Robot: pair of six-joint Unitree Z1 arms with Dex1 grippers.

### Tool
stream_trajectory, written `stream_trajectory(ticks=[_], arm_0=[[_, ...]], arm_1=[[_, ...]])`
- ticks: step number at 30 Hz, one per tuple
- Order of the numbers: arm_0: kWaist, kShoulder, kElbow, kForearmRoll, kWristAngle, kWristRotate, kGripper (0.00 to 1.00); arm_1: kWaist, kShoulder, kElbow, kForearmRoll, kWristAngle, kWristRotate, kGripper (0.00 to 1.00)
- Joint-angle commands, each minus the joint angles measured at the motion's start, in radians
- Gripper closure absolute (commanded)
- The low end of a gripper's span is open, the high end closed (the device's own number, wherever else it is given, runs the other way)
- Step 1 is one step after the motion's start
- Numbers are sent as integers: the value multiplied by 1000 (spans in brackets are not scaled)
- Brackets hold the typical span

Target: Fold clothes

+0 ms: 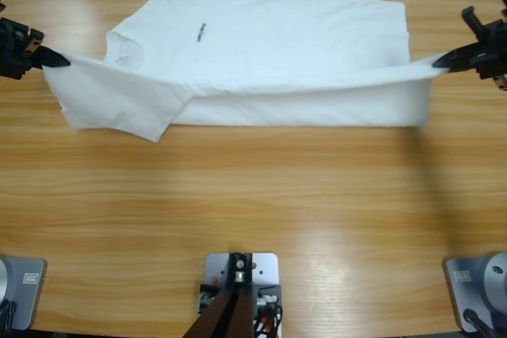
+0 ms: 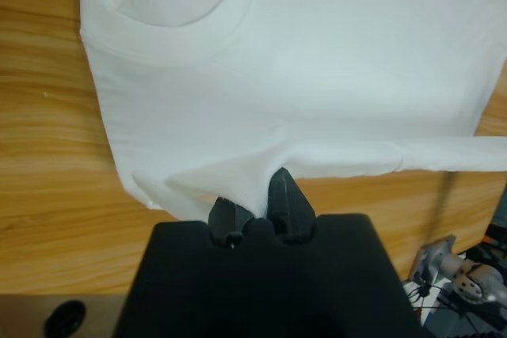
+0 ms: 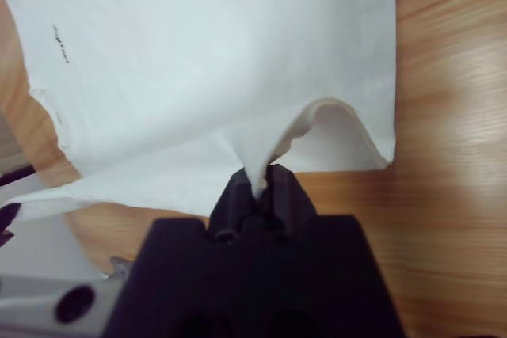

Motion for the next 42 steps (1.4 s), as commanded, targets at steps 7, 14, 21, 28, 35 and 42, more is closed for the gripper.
stream_trajectory(ticks=[7, 14, 21, 28, 35, 42], arm_0=[[10, 197, -126, -15, -17, 23, 1000], [9, 226, -131, -14, -18, 33, 1000], [5, 248, -144, -14, -20, 37, 1000], [5, 262, -155, -14, -20, 40, 1000], [5, 284, -173, -14, -20, 41, 1000], [5, 365, -240, -13, -55, 47, 1000]], arm_1=[[-8, 209, -58, -18, 13, -43, 1000], [-8, 246, -88, -18, 0, -53, 1000], [-8, 300, -118, -18, 8, -59, 584], [-8, 334, -136, -18, 8, -61, 3], [-8, 326, -159, -12, 9, -63, 0], [-8, 292, -159, 13, 14, -75, 0]])
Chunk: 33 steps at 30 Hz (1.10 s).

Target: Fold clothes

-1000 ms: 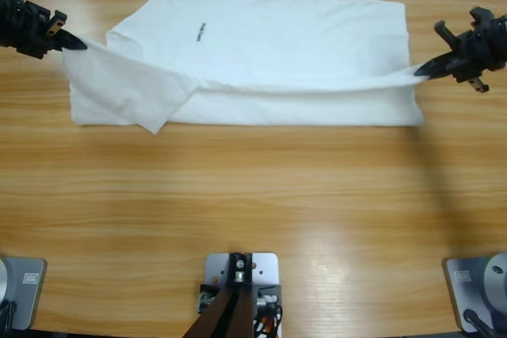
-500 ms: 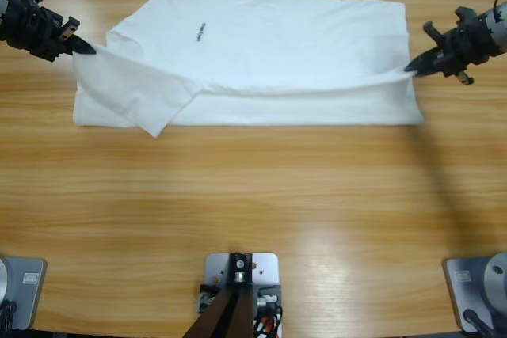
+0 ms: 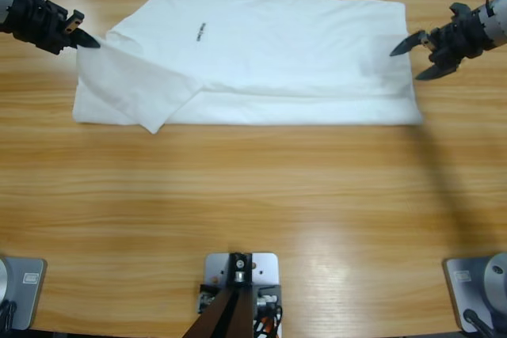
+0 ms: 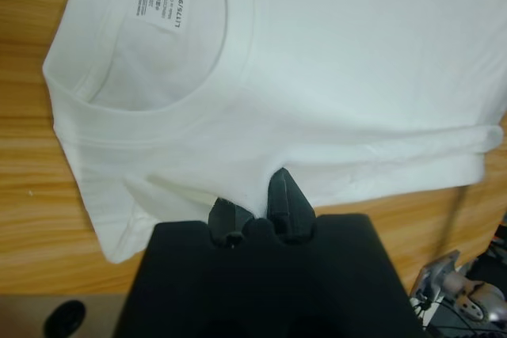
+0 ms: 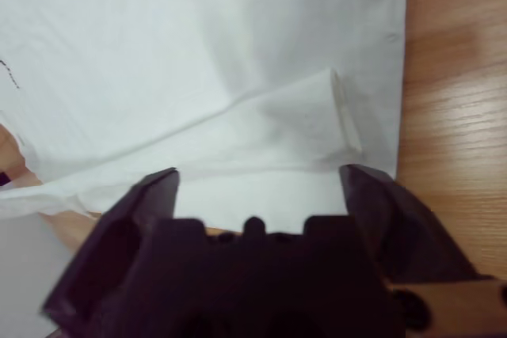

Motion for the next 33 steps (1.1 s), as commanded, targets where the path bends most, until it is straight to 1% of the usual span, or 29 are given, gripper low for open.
stream_trajectory(ticks=[1, 2, 3, 4, 5, 6, 7, 14, 16, 19, 21, 23, 25, 27, 29, 33], arm_0=[[2, 135, -64, -9, -48, 16, 1000], [1, 140, -66, -9, -47, 15, 773], [1, 145, -66, -8, -47, 15, 437], [2, 149, -66, -8, -46, 16, 233], [4, 149, -66, -8, -41, 17, 71], [7, 150, -66, -8, -39, 18, 17], [13, 149, -66, -7, -37, 18, 4], [45, 128, -72, 26, -2, 27, 6], [44, 97, -71, 33, 16, 33, 4], [42, 58, -71, 34, 34, 43, 9], [13, 49, -71, 36, 31, 58, 13], [-54, 49, -71, 37, 12, 86, 13], [-129, 55, -69, 37, 10, 101, 13], [-174, 64, -60, 37, 9, 100, 11], [-199, 75, -58, 37, 8, 99, 13], [-209, 80, -59, 37, 9, 101, 13]], arm_1=[[-8, 1, -2, 21, 16, -31, 0], [-8, -1, 0, 22, 17, -32, 0], [-8, -4, 0, 24, 17, -34, 0], [-8, -6, 0, 25, 18, -34, 0], [-8, -7, 0, 26, 18, -35, 0], [-8, -8, 0, 27, 18, -36, 0], [-8, -10, 0, 28, 19, -36, 0], [2, -45, -3, 32, 44, -48, 0], [44, -65, -12, 29, 55, -48, 0], [156, -52, -47, 21, 91, -48, 0], [247, -17, -81, 20, 111, -48, 0], [322, 26, -105, 21, 123, -49, 0], [375, 66, -123, 23, 142, -53, 0], [421, 104, -153, 30, 168, -57, 0], [466, 138, -187, 39, 186, -57, 0], [526, 193, -230, 50, 204, -59, 0]])
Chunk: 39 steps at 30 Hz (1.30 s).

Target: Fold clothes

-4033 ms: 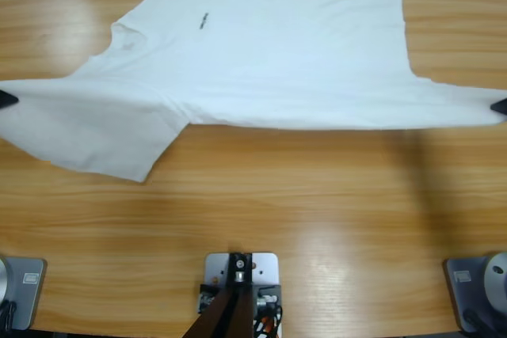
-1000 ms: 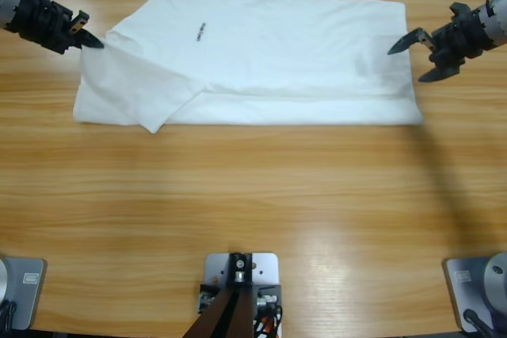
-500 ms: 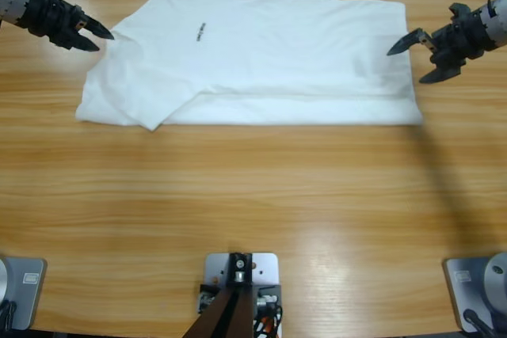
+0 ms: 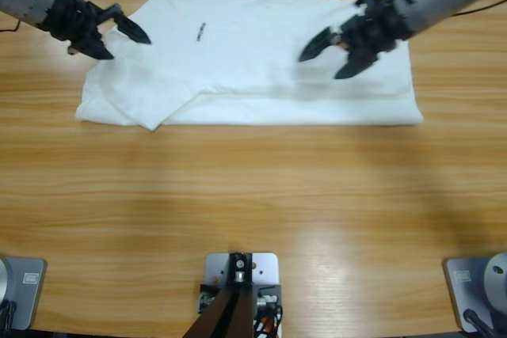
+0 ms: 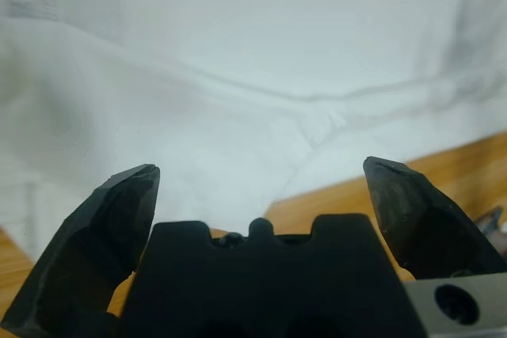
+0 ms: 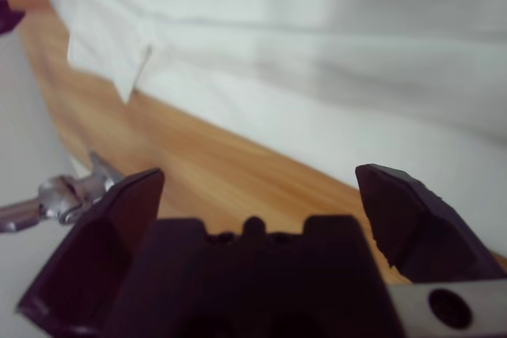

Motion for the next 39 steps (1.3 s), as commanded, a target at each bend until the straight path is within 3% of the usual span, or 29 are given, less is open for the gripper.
stream_trajectory(ticks=[1, 23, 39], arm_0=[[-50, 24, 17, 12, -7, 14, 13], [-43, 82, 3, 11, -7, 43, 13], [-29, 85, 3, 12, 0, 59, 18]], arm_1=[[116, 159, -81, 26, 50, -15, 0], [152, 327, -195, 91, 76, -57, 0], [139, 393, -375, 239, 60, -120, 0]])
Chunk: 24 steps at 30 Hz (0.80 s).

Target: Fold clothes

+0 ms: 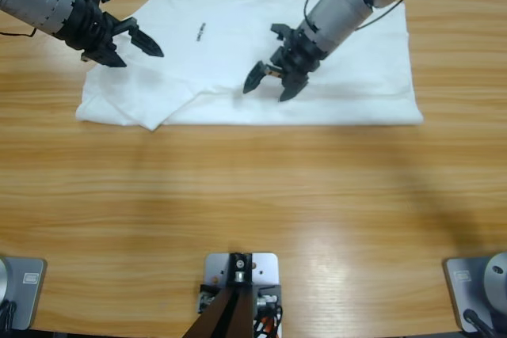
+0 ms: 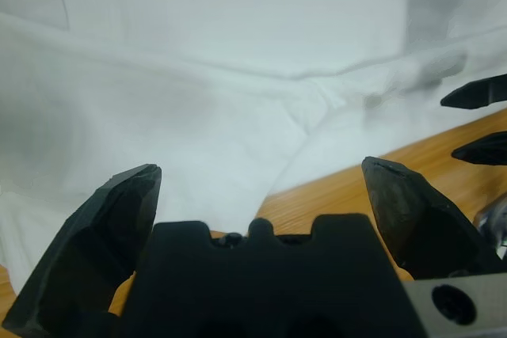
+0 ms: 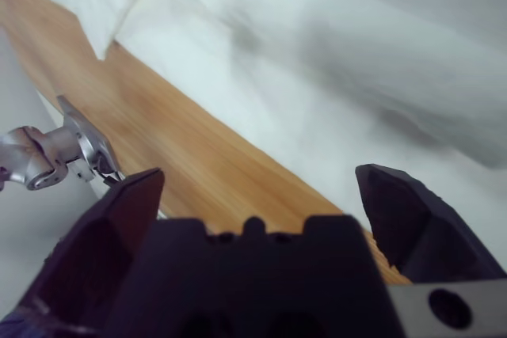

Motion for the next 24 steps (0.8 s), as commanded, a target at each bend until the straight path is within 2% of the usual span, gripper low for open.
stream_trajectory(ticks=[1, 14, 24], arm_0=[[12, 58, 3, 10, 1, 19, 18], [25, 67, 3, 13, 3, 30, 18], [33, 78, 3, 14, 3, 34, 18]], arm_1=[[-2, 89, -44, 44, 1, -26, 0], [-20, 143, -130, 88, -5, -46, 0], [-57, 199, -262, 193, -26, -87, 0]])
